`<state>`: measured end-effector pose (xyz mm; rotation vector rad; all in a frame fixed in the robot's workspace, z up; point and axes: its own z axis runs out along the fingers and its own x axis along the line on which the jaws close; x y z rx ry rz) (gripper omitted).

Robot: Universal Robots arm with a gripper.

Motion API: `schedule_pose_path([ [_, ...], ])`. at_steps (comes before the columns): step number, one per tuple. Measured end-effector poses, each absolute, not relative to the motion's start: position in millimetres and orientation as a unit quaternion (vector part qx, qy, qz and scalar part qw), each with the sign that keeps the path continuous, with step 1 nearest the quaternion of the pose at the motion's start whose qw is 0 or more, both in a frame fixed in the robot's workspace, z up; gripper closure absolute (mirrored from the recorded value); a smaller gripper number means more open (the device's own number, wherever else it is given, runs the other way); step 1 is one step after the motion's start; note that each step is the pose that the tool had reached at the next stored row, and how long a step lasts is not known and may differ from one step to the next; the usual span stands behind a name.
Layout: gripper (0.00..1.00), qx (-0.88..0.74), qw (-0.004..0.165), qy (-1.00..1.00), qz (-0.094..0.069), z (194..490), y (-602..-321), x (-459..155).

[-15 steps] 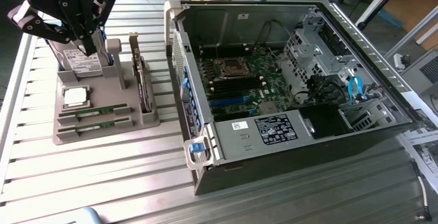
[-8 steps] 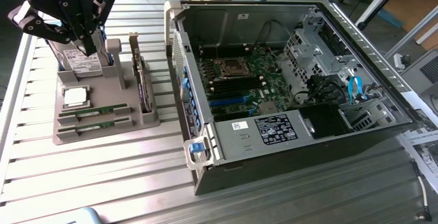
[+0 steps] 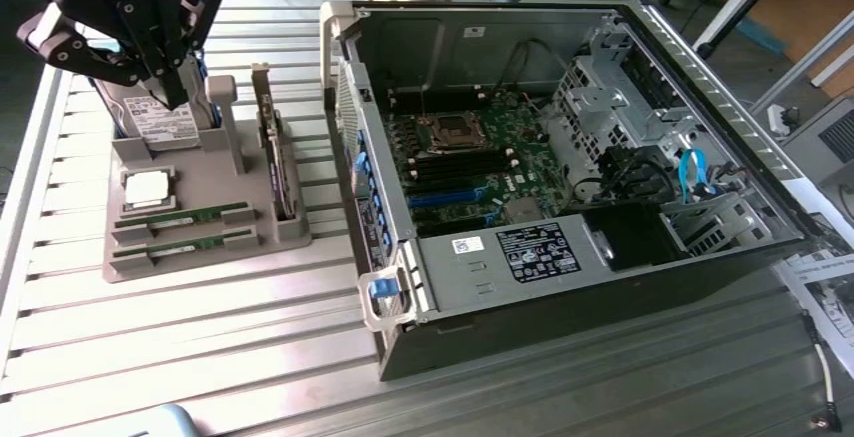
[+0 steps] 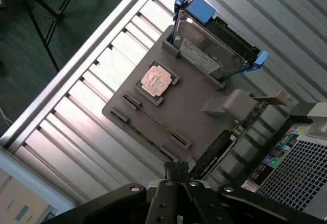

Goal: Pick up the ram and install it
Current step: 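Pick up the ram and move it above insertion slot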

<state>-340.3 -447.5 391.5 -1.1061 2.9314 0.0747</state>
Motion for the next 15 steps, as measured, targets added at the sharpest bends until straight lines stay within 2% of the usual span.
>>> schedule_pose_path([
  [15,0.89,-0.378,0.003,0.925,0.024,391.5,-447.5,-340.3],
])
